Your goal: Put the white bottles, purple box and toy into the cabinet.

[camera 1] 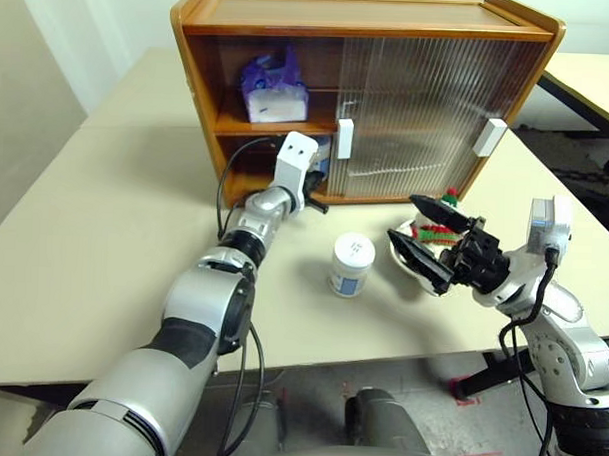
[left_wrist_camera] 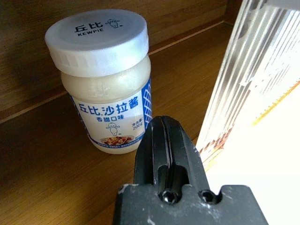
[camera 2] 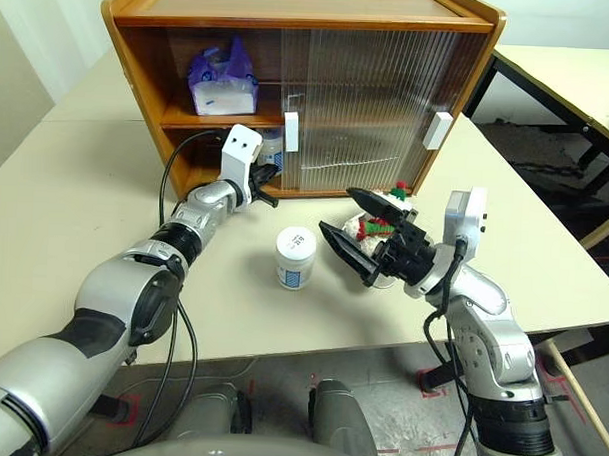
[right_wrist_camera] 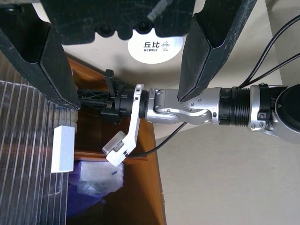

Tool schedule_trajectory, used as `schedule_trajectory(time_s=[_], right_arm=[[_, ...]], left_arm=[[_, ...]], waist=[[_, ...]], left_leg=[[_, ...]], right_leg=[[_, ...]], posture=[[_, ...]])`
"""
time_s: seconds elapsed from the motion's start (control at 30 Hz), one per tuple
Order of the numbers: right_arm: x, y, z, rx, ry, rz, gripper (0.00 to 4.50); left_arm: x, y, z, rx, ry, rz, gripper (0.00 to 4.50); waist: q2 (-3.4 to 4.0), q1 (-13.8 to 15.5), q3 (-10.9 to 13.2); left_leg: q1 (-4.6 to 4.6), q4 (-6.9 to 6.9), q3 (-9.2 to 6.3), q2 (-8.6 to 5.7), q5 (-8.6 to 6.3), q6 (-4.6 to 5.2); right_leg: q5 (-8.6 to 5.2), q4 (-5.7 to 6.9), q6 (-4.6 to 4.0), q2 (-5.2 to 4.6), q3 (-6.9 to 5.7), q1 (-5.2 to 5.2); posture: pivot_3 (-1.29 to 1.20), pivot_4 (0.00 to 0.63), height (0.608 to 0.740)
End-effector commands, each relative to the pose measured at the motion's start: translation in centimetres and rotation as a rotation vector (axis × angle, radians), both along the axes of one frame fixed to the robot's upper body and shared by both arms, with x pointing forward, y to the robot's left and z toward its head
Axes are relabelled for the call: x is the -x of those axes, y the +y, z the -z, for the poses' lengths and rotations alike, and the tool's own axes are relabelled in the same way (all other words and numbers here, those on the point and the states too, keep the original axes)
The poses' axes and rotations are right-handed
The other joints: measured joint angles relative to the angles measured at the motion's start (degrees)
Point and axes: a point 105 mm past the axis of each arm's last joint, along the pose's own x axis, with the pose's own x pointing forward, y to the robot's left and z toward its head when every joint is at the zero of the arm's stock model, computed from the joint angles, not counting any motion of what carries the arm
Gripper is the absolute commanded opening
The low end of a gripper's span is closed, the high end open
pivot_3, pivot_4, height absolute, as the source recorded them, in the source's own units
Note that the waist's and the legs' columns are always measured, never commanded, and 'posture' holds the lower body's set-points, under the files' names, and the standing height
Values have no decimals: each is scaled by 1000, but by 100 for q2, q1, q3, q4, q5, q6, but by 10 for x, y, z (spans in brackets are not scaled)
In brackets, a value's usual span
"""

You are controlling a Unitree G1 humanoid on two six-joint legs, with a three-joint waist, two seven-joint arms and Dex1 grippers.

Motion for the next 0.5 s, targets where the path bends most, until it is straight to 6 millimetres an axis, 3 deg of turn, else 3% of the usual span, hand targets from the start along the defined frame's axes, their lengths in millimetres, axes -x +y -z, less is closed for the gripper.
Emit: schedule_trajectory(time_s=[0.03,0.27,0.4,0.5], right_arm=[[-3,0,1,-9,5,-9,4500],[-6,-6,3,-5,5,-4,4500],[-8,-16,4,24,9,-1,4500],[-10,-28,5,58,10,-9,4500]], left_arm=[[-1,7,-6,37,-19,2,48],[11,41,-11,159,-82,65,48],[41,59,-11,174,-113,242,48],[73,75,-11,129,-115,417,672]], waist=[[0,6,0],[1,20,0],[2,29,0],[3,37,0]], left_leg=[[0,0,0,0,0,0],[1,-1,0,4,0,0],[1,-3,2,6,0,0],[2,-3,1,9,0,0]], right_leg=[[0,0,0,0,0,0],[10,2,-17,0,1,-1],[13,0,-24,-4,3,-1],[13,1,-30,-6,2,-1]], posture=[[-53,0,740],[-30,0,740],[-19,0,740],[3,0,740]])
